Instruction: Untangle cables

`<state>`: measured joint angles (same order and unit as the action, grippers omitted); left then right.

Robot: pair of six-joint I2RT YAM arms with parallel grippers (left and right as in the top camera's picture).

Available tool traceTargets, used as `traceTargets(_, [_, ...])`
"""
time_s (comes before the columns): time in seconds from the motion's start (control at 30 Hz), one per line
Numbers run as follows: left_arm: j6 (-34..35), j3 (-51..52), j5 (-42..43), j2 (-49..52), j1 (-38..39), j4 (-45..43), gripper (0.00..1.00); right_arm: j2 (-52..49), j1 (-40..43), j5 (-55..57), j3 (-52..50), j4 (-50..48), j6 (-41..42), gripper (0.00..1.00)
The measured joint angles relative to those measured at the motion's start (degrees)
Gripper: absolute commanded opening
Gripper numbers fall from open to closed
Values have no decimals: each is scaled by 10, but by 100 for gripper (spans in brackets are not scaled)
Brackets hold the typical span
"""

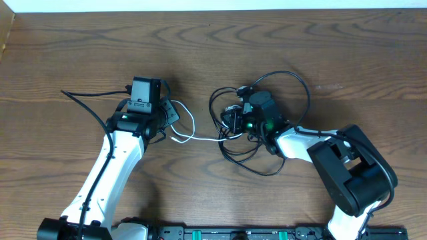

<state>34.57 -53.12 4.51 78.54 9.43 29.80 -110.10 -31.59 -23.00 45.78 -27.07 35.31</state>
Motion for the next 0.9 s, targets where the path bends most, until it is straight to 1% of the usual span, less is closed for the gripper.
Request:
traceTargets(0.23, [0,0,0,0,0,0,7,27,12,-60,10,-2,5,1])
traceTargets(0.57, [0,0,0,0,0,0,8,213,91,-84,16,64,-15,2])
traceTargets(0.6, [0,0,0,0,0,0,7,224,99,-82,17,76,-21,5])
traceTargets(0.7, [0,0,0,0,0,0,8,238,116,-76,19,114,-38,22])
traceTargets(0.73, [0,0,0,0,0,0,8,238,117,-74,20,134,-43,25])
traceTargets(0.8, [0,0,0,0,0,0,7,235,109,-70,20,178,-55,31])
traceTargets(0.9, [0,0,0,0,0,0,8,221,80,-68,20,215,-91,31])
